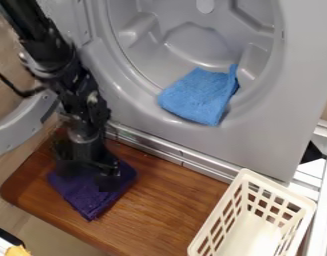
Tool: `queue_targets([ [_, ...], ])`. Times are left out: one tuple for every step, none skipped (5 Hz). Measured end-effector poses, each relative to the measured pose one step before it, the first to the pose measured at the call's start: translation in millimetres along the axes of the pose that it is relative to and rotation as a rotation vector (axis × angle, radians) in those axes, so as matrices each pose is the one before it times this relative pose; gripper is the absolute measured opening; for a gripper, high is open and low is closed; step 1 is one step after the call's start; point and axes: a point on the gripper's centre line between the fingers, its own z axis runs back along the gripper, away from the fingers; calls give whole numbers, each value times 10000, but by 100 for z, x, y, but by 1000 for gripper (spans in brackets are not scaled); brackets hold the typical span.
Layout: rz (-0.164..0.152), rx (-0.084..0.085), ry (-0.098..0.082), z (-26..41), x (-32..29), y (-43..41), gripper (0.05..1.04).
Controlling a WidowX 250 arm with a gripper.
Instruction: Moves the pink piece of cloth towards the white bucket
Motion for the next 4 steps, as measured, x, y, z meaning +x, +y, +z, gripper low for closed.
queue_targets([
  [-147,-170,-372,-540,129,-975,1001],
  [-61,-131,-123,-10,115,-1061,1001],
  [-238,-400,-165,222,464,-2017,1001],
  [-864,-471,-115,352,157,-3660,1001],
])
